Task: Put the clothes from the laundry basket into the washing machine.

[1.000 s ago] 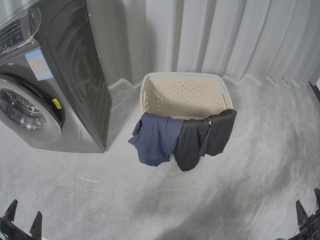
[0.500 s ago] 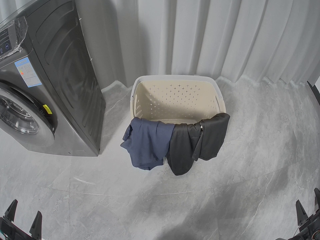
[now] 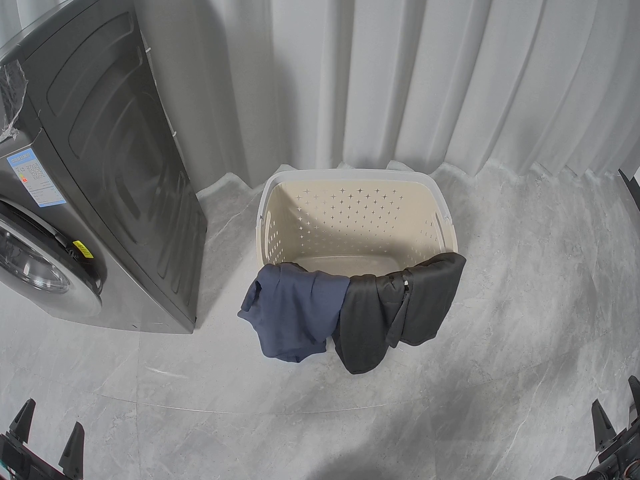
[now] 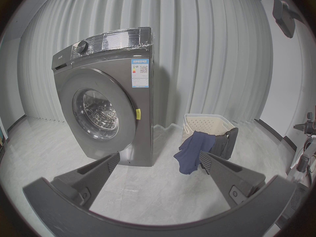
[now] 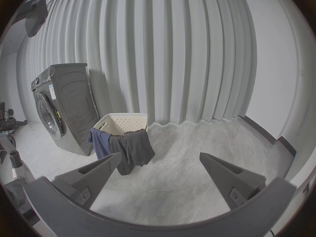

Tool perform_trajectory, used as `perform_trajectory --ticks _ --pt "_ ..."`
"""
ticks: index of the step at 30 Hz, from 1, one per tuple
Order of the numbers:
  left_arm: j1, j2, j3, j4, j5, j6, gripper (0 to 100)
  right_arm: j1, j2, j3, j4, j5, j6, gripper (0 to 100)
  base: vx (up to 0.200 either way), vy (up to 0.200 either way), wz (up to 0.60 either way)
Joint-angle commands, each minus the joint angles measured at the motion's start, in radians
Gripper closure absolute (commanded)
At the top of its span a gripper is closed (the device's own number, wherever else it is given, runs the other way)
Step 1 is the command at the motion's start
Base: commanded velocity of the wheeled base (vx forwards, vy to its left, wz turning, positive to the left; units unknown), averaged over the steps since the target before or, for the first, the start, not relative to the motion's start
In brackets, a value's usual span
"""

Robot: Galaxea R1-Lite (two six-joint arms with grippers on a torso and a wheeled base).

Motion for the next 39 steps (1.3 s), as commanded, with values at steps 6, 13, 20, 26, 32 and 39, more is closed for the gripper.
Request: perform_trajectory --ticks 6,13,20,26,32,39 --pt "0.0 -0.013 0.015 0.0 0.0 0.0 0 0.0 -0.016 0.018 0.0 0.0 0.0 0 0.0 -0.2 0.0" --pt "0.0 -0.013 0.015 0.0 0.0 0.0 0 0.0 -0.016 0.018 0.0 0.0 0.0 0 0.0 -0.057 0.0" --pt "0.0 -0.013 0.015 0.0 0.0 -0.002 0 0.0 -0.016 0.018 0.0 0.0 0.0 0 0.0 0.0 0.0" --pt "0.0 -0.013 0.015 0.0 0.0 0.0 0 0.0 -0.016 0.018 0.0 0.0 0.0 0 0.2 0.0 0.0" --pt "0.0 -0.013 0.015 0.0 0.0 0.0 0 0.0 -0.016 0.018 0.0 0.002 0.0 0 0.2 0.0 0.0" --pt "0.0 -0.013 0.015 0.0 0.0 0.0 0 0.0 -0.016 0.018 0.0 0.002 0.0 0 0.0 0.0 0.0"
